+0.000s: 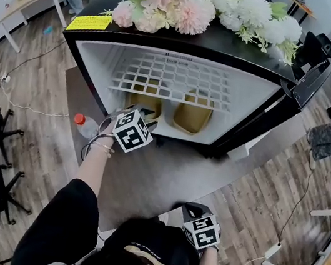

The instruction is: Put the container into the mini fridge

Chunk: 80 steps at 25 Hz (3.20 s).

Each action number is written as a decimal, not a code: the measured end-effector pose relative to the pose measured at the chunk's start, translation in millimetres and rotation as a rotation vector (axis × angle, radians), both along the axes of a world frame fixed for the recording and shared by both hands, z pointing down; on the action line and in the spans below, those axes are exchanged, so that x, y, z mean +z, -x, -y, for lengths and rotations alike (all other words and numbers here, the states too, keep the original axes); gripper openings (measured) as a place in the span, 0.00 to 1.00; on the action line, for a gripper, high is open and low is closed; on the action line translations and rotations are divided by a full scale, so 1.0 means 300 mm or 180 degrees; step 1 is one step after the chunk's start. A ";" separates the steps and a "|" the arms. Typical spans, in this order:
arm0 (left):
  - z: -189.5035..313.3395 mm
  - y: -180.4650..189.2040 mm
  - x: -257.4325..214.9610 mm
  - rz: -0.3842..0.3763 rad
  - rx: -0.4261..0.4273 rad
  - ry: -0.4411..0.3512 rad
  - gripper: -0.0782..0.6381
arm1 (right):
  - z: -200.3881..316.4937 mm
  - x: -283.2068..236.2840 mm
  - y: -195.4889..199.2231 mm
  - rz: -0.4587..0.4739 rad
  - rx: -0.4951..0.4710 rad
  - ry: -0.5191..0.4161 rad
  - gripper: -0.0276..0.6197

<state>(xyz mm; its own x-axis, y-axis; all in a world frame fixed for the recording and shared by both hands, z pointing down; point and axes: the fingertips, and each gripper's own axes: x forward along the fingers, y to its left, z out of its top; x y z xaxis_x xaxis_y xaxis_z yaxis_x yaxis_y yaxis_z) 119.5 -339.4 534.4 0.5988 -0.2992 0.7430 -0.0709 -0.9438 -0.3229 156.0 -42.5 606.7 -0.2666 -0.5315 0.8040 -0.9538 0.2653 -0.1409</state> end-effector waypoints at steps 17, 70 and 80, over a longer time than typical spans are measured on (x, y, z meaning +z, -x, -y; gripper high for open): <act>-0.201 0.076 -0.234 -0.1470 -0.0680 0.0269 0.30 | 0.059 -0.094 -0.040 -0.0332 0.0154 -0.0733 0.06; -0.869 0.298 -0.019 -0.2737 -0.2171 0.1139 0.12 | 0.016 -0.205 0.053 0.0025 0.0634 -0.1624 0.05; -0.862 0.320 -0.008 -0.2712 -0.2166 0.1145 0.12 | 0.057 -0.206 0.068 0.0103 0.0618 -0.1653 0.05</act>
